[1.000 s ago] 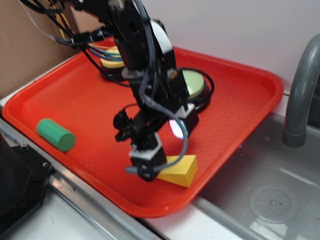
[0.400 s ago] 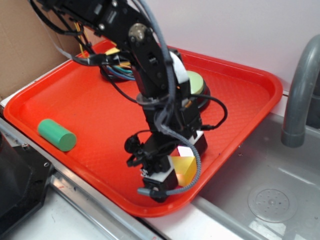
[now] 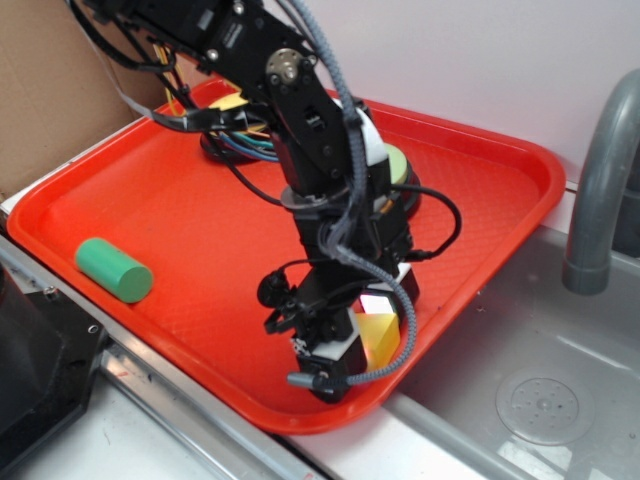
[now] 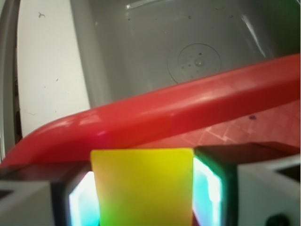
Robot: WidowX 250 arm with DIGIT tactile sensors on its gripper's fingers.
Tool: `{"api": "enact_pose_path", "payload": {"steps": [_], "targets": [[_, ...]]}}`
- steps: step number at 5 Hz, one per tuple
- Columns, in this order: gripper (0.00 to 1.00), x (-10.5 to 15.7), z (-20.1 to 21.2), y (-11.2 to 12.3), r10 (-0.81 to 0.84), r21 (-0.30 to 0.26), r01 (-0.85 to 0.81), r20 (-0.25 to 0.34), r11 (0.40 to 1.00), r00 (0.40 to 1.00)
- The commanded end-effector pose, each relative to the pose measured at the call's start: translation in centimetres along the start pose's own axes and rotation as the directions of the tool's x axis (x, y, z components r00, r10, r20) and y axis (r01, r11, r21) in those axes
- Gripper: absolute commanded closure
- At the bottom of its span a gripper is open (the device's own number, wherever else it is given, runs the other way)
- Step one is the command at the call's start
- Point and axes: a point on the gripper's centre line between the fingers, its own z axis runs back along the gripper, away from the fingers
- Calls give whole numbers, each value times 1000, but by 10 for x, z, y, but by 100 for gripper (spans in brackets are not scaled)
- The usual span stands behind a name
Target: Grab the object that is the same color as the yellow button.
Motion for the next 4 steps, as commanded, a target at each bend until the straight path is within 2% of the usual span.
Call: {"api": "enact_pose_path", "payload": {"steps": [1,2,3,4], "targets": [[100,-9,88,16,266,30,-265,-59,964,962],[100,-29,120,16,433,88,-428,-49,899,900],[100,-57,147,14,644,182,-625,-63,759,763],[100,-88,171,7,785,218,-762,-34,610,619]]}}
